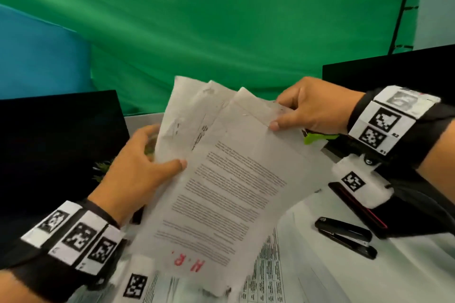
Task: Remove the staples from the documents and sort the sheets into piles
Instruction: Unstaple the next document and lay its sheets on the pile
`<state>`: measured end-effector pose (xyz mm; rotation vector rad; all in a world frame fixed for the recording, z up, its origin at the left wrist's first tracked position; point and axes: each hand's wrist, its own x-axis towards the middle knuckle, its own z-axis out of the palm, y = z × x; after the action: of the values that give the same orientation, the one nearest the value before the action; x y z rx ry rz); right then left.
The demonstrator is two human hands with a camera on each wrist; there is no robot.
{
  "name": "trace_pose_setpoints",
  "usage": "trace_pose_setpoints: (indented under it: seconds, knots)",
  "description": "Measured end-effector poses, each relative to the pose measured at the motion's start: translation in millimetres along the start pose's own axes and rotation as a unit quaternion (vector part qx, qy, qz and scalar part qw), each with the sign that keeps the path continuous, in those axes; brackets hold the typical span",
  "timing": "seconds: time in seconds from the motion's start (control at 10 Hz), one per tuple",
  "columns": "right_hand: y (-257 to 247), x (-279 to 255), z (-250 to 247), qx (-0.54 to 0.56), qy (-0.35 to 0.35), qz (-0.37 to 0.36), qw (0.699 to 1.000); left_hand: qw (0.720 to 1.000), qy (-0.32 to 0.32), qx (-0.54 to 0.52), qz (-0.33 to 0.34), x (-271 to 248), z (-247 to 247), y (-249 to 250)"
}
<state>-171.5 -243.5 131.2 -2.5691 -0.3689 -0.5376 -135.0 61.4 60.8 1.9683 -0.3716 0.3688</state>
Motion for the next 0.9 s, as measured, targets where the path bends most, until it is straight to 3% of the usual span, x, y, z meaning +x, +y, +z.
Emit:
trace_pose_setpoints:
  seconds: [0.1,0.2,0.3,0.4,0.5,0.6,0.7,0.8,0.9]
  knots:
    - [-18,3,8,-0.114,-0.003,-0.04,0.993,0.958,0.126,0.172,0.191,-2,-8,30]
    - [-34,9,14,-0.177,-0.007,-0.088,0.98,0.875,0.017,0.375,0.306,-4,0,76]
    - [-47,11,20,-0.192,-0.02,-0.109,0.975,0.849,-0.111,0.435,0.279,13,13,92]
    - [-43,10,15,-0.101,0.094,-0.11,0.984,0.886,-0.119,0.389,0.222,31,3,80]
    - [-19,8,10,0.156,0.233,-0.018,0.96,0.971,-0.031,0.226,0.064,39,-25,43]
    - [3,-21,45,0.165,0.049,0.065,0.983,0.984,-0.012,0.154,-0.084,31,-33,-26]
    - [6,-45,110,-0.056,-0.234,0.025,0.97,0.972,-0.018,0.079,-0.22,6,-10,-101]
    - [18,-73,184,-0.129,-0.329,-0.057,0.934,0.949,-0.012,-0.029,-0.315,-24,22,-151]
    - [30,-71,213,-0.063,-0.292,-0.053,0.953,0.928,-0.024,-0.079,-0.365,-42,46,-170]
